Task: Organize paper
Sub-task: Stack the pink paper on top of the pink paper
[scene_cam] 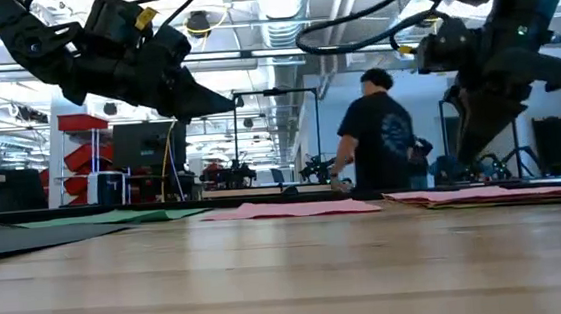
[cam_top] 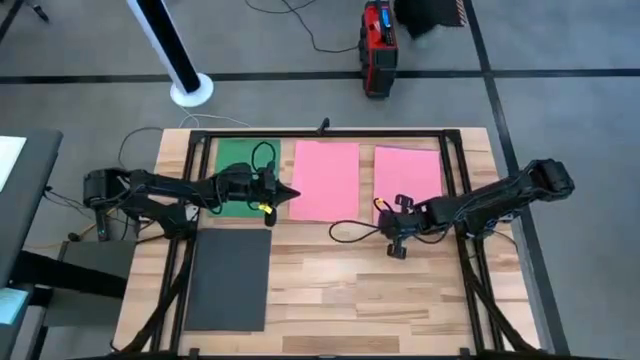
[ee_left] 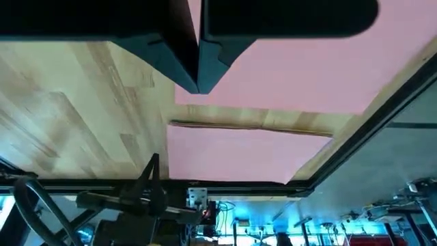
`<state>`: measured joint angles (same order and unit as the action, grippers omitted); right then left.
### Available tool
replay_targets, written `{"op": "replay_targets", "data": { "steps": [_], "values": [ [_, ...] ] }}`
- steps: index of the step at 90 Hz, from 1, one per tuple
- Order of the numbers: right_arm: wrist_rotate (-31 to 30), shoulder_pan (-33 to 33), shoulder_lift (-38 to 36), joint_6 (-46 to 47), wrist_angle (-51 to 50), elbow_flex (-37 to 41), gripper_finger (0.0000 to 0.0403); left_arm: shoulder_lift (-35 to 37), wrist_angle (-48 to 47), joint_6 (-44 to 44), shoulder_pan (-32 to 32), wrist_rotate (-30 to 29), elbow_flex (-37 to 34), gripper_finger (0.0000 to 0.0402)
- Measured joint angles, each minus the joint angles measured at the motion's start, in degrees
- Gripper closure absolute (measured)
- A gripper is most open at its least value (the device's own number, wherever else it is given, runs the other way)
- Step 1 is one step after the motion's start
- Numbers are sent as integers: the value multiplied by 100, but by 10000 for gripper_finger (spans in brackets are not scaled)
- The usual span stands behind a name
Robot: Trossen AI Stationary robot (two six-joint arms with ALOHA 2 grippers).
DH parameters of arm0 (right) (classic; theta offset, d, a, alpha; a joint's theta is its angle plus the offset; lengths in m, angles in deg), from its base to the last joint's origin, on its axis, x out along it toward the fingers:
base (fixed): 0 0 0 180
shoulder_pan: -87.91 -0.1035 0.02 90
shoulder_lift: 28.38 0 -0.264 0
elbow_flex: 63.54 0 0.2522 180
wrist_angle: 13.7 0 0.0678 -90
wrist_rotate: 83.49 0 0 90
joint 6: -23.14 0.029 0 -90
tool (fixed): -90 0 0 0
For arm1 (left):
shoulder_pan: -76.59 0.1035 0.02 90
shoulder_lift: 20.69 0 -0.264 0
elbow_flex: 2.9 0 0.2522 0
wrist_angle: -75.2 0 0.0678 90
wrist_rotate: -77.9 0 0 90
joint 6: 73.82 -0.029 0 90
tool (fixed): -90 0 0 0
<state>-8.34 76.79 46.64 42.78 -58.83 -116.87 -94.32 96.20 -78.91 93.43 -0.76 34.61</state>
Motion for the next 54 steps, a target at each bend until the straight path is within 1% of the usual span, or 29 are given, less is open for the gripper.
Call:
{"op": "replay_targets", "data": {
  "steps": [7,13,30,39,54],
  "values": [
    [0,0,0,-2,-22,0,400,0,-93,3,0,1,0,401],
    [-2,0,0,-1,-104,0,390,0,-155,26,0,0,0,402],
    [-10,0,0,24,-167,0,331,0,-155,37,0,0,0,401],
    [-110,0,8,21,-168,0,302,0,-138,12,0,0,0,402],
    [-337,0,387,-62,-227,-2,273,0,-163,12,1,0,0,402]
  ]
}}
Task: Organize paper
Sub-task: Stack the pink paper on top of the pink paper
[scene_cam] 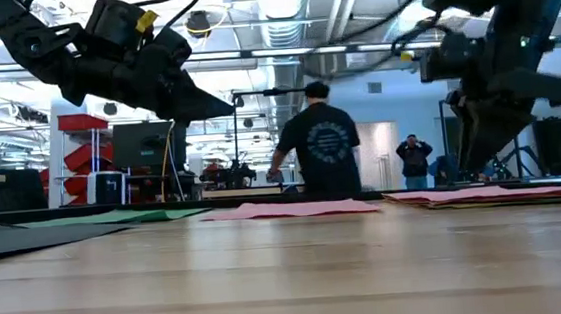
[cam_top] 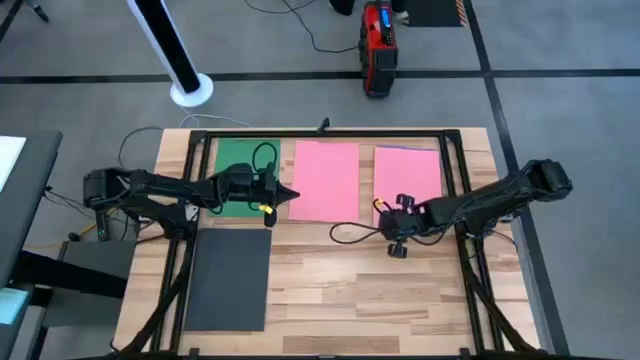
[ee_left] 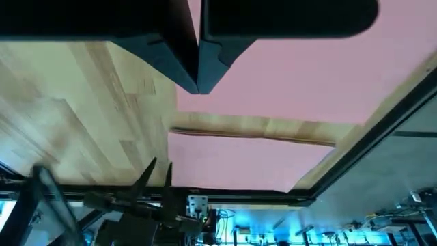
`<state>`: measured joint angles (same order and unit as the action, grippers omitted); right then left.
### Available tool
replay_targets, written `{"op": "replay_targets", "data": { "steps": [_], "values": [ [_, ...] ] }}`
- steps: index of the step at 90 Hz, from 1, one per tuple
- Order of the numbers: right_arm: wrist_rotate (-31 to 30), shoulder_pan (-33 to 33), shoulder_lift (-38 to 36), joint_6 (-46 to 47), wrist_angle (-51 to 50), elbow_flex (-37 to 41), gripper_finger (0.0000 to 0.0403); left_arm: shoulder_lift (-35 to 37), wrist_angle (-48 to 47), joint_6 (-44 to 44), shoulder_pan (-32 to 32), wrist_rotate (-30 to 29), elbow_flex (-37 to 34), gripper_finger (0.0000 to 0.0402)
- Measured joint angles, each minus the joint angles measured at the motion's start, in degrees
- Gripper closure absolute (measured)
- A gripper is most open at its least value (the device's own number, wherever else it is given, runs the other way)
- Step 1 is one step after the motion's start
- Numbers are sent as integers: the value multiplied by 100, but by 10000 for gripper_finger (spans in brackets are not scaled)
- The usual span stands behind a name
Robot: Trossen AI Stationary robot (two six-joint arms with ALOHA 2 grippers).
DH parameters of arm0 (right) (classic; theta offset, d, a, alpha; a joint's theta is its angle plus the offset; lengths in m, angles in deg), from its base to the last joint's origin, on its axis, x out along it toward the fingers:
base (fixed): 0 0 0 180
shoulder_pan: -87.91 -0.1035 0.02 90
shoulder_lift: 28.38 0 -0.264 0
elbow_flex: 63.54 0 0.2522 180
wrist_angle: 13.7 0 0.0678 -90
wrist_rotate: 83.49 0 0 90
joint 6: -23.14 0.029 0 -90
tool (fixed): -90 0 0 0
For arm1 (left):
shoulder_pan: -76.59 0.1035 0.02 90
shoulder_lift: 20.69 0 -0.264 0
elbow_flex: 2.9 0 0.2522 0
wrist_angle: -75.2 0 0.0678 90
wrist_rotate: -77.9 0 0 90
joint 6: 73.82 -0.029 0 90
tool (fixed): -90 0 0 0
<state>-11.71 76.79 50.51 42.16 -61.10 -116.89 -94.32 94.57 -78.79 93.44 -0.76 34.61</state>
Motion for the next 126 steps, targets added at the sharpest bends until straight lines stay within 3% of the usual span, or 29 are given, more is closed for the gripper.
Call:
{"op": "replay_targets", "data": {
  "steps": [39,51,75,105,126],
  "values": [
    [-243,-17,978,-17,69,-22,254,0,-46,-125,-1,2,0,401],
    [-238,-26,986,1,72,-17,283,0,-81,-125,0,0,0,401],
    [-324,-156,1004,-93,-43,-337,395,0,-79,-101,-1,2,0,401],
    [-320,-367,1001,-30,-227,-879,402,0,-68,-39,-1,2,0,401],
    [-742,-350,997,-209,156,-1043,402,0,332,244,-1,2,0,401]
  ]
}}
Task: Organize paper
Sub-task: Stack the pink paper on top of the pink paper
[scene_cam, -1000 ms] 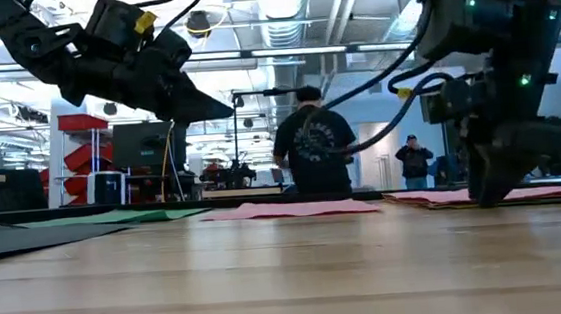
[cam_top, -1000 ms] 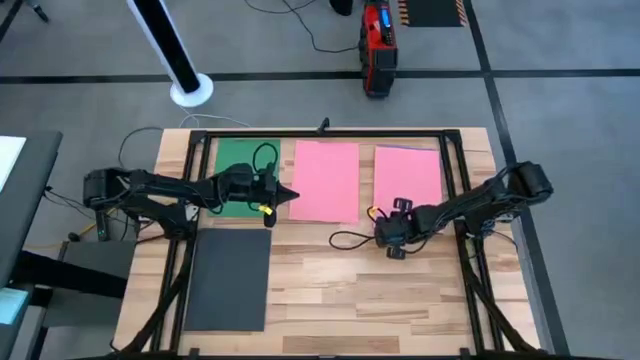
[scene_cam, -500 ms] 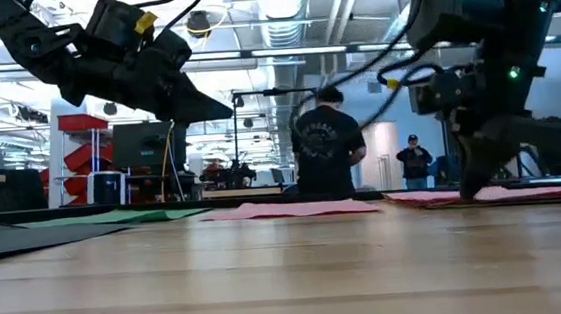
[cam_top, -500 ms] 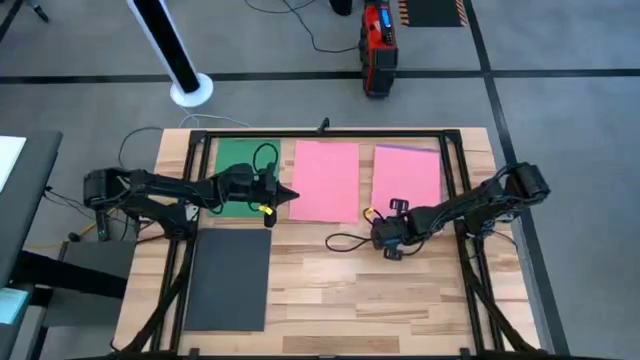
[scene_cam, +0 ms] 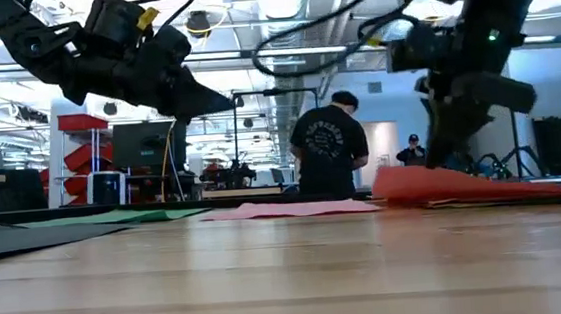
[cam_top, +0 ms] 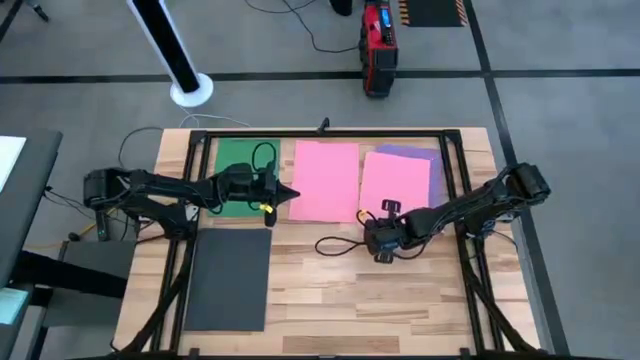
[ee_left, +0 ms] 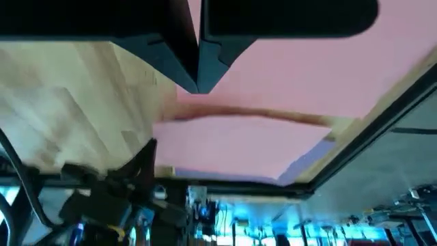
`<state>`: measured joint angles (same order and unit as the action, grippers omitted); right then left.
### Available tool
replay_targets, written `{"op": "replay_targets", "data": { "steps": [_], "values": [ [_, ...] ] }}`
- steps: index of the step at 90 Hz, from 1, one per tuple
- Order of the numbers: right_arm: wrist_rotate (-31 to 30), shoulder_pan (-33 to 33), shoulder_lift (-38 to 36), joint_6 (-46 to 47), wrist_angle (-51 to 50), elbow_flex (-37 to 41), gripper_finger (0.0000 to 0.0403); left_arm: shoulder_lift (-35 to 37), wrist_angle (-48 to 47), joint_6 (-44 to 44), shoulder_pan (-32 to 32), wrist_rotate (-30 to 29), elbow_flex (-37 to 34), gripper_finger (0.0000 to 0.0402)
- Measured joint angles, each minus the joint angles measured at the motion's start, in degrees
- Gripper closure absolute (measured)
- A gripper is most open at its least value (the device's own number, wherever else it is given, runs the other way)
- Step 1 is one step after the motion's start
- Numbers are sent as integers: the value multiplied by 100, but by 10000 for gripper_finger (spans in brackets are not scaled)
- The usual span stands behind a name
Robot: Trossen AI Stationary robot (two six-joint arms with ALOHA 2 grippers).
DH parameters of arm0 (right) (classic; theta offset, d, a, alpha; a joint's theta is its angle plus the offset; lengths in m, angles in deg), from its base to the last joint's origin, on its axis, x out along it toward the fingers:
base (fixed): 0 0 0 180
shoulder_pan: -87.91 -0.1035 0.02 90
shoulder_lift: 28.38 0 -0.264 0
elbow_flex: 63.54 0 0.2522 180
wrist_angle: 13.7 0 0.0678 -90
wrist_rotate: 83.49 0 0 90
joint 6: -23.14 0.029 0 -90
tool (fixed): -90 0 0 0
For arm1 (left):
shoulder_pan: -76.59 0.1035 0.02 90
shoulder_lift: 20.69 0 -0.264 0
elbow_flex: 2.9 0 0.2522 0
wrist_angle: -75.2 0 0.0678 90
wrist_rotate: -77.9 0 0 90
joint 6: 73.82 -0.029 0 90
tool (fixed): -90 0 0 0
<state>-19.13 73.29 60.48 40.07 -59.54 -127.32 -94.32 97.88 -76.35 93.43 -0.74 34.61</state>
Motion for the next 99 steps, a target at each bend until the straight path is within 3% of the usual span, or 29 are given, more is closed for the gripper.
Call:
{"op": "replay_targets", "data": {
  "steps": [25,45,75,99],
  "values": [
    [0,677,116,-1511,1225,-2,403,0,195,283,0,0,0,401],
    [588,1206,407,-2734,2258,-15,403,0,175,300,1,-238,0,402],
    [1053,1403,1386,-3959,2388,-975,403,0,-42,332,0,-240,0,401],
    [1139,1307,1492,-3433,1277,-1445,403,0,-371,432,0,-281,1,402]
  ]
}}
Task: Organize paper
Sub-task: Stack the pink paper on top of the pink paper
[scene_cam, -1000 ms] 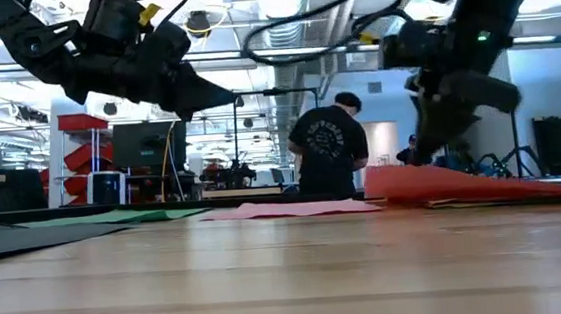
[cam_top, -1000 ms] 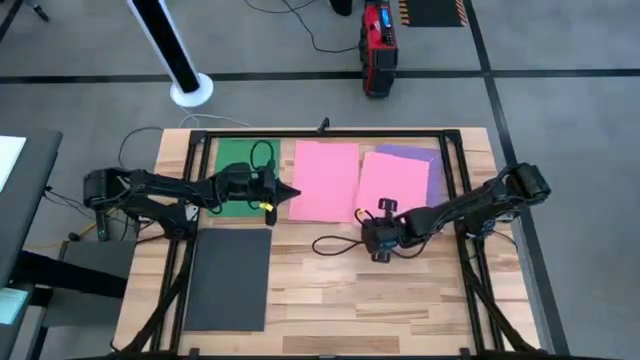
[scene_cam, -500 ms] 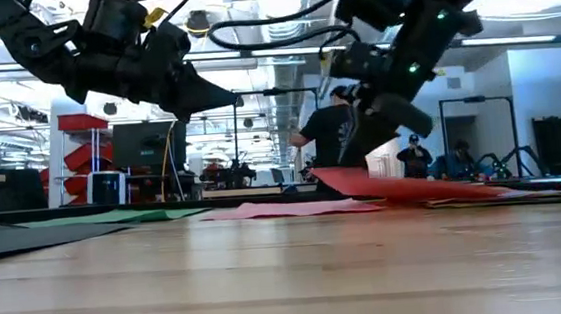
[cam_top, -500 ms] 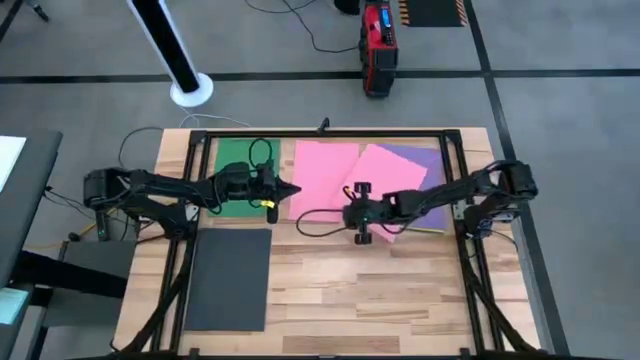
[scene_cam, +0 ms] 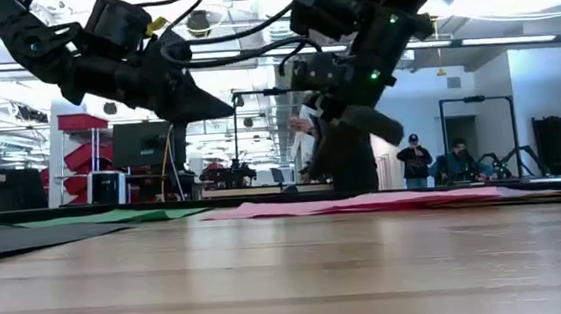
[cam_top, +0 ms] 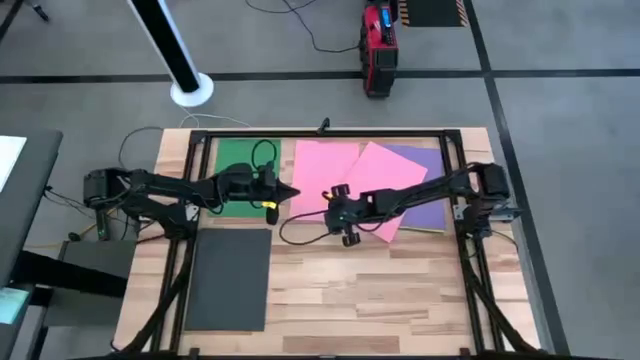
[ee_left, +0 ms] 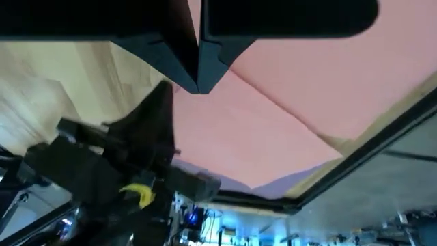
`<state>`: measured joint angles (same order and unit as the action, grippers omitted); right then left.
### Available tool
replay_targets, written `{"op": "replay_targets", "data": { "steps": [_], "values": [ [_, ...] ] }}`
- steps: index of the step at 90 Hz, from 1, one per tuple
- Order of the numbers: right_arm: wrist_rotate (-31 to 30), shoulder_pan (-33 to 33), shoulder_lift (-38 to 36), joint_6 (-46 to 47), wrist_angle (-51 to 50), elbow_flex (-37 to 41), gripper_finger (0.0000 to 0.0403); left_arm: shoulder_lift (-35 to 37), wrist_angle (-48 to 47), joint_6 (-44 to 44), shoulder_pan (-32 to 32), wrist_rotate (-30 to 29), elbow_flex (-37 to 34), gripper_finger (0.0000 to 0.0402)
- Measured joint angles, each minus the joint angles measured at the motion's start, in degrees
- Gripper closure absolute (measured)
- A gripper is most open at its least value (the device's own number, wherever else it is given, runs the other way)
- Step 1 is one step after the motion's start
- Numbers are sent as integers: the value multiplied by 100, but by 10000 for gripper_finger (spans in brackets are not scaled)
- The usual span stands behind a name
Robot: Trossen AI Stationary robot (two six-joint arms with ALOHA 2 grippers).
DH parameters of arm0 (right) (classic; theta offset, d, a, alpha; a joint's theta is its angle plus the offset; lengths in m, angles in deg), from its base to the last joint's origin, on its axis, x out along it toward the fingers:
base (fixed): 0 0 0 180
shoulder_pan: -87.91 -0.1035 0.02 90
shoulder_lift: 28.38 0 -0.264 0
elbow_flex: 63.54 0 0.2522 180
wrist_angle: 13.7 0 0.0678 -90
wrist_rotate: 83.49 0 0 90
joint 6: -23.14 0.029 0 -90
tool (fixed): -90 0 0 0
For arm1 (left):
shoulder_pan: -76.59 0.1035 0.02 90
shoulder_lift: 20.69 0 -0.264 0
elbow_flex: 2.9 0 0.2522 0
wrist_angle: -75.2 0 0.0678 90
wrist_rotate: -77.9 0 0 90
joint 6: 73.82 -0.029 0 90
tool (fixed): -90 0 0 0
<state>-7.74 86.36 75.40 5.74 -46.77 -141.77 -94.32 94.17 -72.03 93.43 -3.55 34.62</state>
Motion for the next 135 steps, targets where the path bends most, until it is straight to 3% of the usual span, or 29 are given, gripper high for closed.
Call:
{"op": "replay_targets", "data": {
  "steps": [14,26,45,57,79,105,123,135],
  "values": [
    [64,-18,-447,980,-785,-3,403,0,-33,334,0,-49,-1,402],
    [66,-74,-865,1437,-871,297,403,0,-35,485,-2,-33,1,401],
    [35,-235,-1608,2083,-498,1269,403,0,-323,-238,-318,118,170,402],
    [-80,-362,-2267,2503,-198,1951,403,-173,-973,-695,-668,-285,597,401],
    [-88,-463,-3786,2554,869,3212,403,-1234,-1152,-1151,-922,-455,1421,401],
    [230,145,-5458,2152,1387,4128,403,-2725,-1514,-1914,-1095,-318,2791,401],
    [242,457,-5962,1976,1090,4238,403,-3364,-2136,-2997,-1434,-738,3680,400],
    [243,546,-6014,1889,875,4236,403,-3775,-2271,-3649,-1629,-1044,4006,377]
  ]
}}
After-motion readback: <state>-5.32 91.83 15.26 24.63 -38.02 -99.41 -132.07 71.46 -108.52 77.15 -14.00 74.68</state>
